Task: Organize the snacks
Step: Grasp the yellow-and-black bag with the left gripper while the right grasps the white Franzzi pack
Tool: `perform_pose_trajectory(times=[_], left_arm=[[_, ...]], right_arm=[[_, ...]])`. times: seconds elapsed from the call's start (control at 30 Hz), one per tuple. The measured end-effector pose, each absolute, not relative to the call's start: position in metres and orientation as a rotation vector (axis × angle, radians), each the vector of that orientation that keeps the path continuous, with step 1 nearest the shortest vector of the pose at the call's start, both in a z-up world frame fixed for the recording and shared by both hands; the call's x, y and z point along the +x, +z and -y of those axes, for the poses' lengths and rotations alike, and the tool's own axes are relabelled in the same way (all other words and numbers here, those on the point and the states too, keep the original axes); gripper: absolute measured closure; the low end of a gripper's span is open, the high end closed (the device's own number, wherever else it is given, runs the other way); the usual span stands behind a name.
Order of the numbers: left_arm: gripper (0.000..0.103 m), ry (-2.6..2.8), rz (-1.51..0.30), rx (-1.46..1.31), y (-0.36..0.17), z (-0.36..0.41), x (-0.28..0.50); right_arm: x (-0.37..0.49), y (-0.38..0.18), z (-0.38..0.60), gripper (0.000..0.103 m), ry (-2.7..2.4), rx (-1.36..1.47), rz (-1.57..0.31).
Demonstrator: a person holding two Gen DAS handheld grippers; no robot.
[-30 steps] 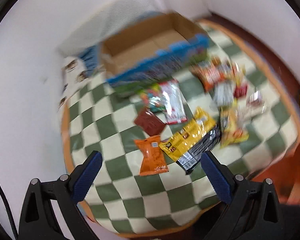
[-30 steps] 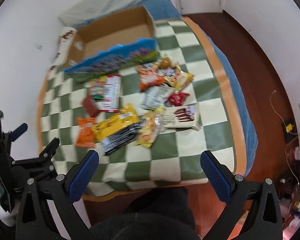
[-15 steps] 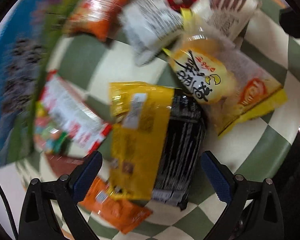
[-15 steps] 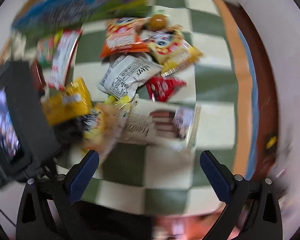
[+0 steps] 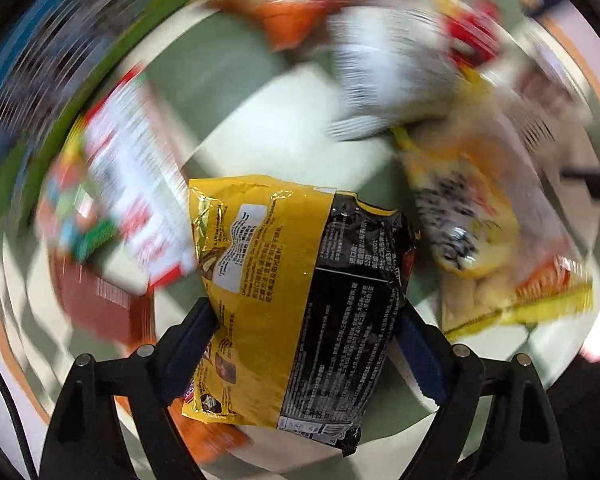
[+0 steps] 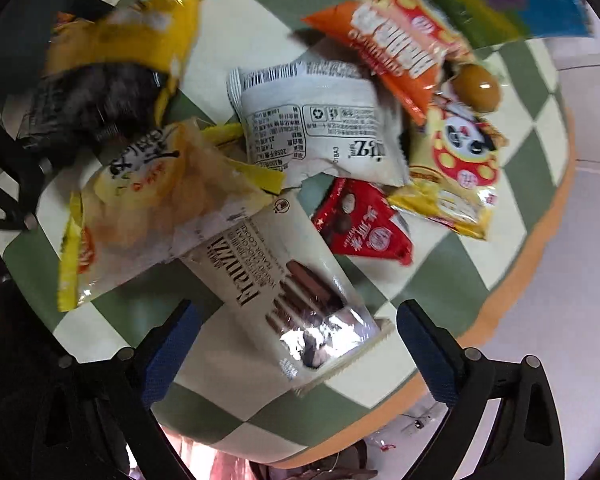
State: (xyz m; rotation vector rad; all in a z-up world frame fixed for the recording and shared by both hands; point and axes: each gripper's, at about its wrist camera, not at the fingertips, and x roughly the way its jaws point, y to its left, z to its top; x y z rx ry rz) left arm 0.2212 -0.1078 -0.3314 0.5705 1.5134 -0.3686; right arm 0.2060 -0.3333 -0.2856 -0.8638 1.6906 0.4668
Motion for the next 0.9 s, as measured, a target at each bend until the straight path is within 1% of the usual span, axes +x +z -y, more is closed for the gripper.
perform_pose_trajectory(times=[0.03,0.1,0.17,0.2,0.23,0.3,0.4,0.47,0.5,0.57,0.6,0.63,0.7,0.73,0.8,0.83,0.9], left_arm=[[0.015,-0.311,-1.538,0.494,-0.33,0.1,0.224],[0.015,-0.161,-1.617,0.306,-0.329,0.082,0.228],[0.015,-0.062,-1.673,0.146,-0.33,0.062,0.226],[0.015,-0.018,-1.692,0.056,-0.332,0.053,0.225],[0.015,0.006,-1.701,-0.005,-0.333,0.047,0.224],[0.015,0.042,-1.712,-0.086,-0.336,0.041,0.222],[0.014,0.037,-1.735,-0.103,-0.341,0.039,0.221],[0.014,0.032,-1.736,-0.088,-0.34,0.024,0.215],[0.014,0.03,-1.736,-0.077,-0.342,0.025,0.212],[0.013,0.027,-1.742,-0.052,-0.348,0.039,0.214],[0.012,0.02,-1.748,-0.037,-0.349,0.032,0.208],[0.011,0.005,-1.76,-0.005,-0.352,0.034,0.206],[0.008,-0.008,-1.779,0.06,-0.36,0.045,0.205],[0.007,-0.014,-1.784,0.084,-0.361,0.05,0.206],[0.007,-0.024,-1.803,0.109,-0.372,0.055,0.203],[0.007,-0.02,-1.812,0.101,-0.378,0.055,0.202],[0.007,0.011,-1.802,0.027,-0.381,0.047,0.201]], right_arm=[[0.209,-0.293,0.335,0.008,0.487,-0.885,-1.697],[0.212,-0.307,0.337,0.009,0.522,-0.913,-1.704],[0.214,-0.32,0.341,0.016,0.566,-0.909,-1.723],[0.214,-0.325,0.343,0.023,0.568,-0.909,-1.731],[0.212,-0.332,0.347,0.026,0.567,-0.888,-1.741],[0.214,-0.338,0.353,0.027,0.542,-0.821,-1.742],[0.218,-0.337,0.375,0.03,0.394,-0.594,-1.765],[0.215,-0.336,0.398,0.031,0.263,-0.325,-1.832],[0.211,-0.335,0.407,0.031,0.236,-0.199,-1.855],[0.198,-0.339,0.428,0.031,0.194,0.16,-1.912],[0.197,-0.341,0.433,0.03,0.196,0.263,-1.935],[0.193,-0.345,0.435,0.026,0.221,0.356,-1.96],[0.195,-0.344,0.435,0.021,0.225,0.353,-1.932],[0.193,-0.341,0.434,0.021,0.207,0.299,-1.89],[0.204,-0.333,0.434,0.021,0.179,0.209,-1.83],[0.208,-0.311,0.426,0.021,0.163,0.187,-1.816],[0.213,-0.31,0.426,0.021,0.155,0.183,-1.799]])
